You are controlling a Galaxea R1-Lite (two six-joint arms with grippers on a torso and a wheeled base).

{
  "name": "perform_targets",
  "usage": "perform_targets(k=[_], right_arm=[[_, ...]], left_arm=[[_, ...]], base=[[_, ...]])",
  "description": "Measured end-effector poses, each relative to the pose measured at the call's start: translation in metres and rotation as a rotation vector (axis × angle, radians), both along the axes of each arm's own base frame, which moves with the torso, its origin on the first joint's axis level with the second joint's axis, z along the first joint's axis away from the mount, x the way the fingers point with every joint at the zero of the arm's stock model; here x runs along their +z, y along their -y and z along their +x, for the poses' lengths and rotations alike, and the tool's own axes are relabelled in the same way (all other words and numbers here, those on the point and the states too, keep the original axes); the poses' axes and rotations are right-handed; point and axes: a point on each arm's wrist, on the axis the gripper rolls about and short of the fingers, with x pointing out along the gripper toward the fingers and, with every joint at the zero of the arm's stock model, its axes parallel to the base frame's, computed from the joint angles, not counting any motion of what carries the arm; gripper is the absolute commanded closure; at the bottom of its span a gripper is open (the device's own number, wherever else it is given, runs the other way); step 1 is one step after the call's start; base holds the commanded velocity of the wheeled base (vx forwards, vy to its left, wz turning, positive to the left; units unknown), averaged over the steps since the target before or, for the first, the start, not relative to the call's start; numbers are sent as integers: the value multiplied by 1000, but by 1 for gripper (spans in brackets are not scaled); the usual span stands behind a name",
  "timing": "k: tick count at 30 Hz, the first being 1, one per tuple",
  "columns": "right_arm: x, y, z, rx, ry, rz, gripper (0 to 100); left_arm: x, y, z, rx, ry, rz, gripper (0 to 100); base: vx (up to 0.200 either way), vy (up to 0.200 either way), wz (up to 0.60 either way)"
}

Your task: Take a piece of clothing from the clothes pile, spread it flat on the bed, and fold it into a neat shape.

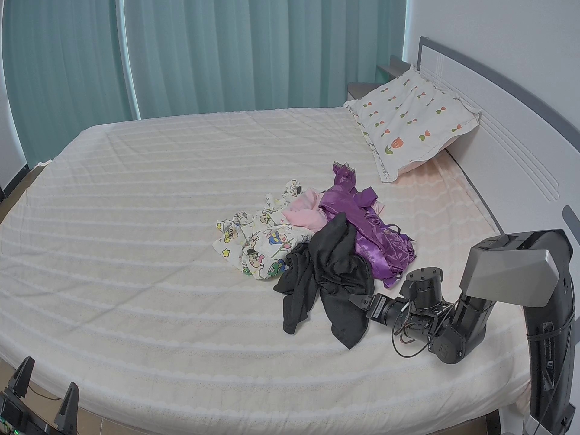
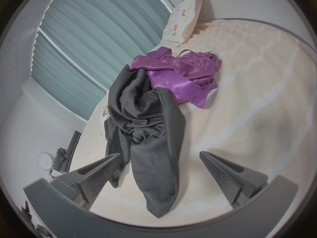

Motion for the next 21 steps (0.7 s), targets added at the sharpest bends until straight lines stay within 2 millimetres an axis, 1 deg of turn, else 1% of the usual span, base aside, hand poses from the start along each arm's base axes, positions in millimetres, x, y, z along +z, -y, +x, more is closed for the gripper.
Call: perform_targets(k=[4,9,20,21], right_arm=[[1,-11,7,19,8,1,0],[-9,-27,9,59,-29,-49,0],[-21,-35,11,90,-63,-99,0],[-21,-36,11,92,-64,-100,100]], left_arm=[[0,0,0,0,0,0,0],[0,0,0,0,0,0,0],[0,0,0,0,0,0,0],[0,0,0,0,0,0,0]], base=[[0,0,0],[0,0,0],[0,0,0],[0,0,0]])
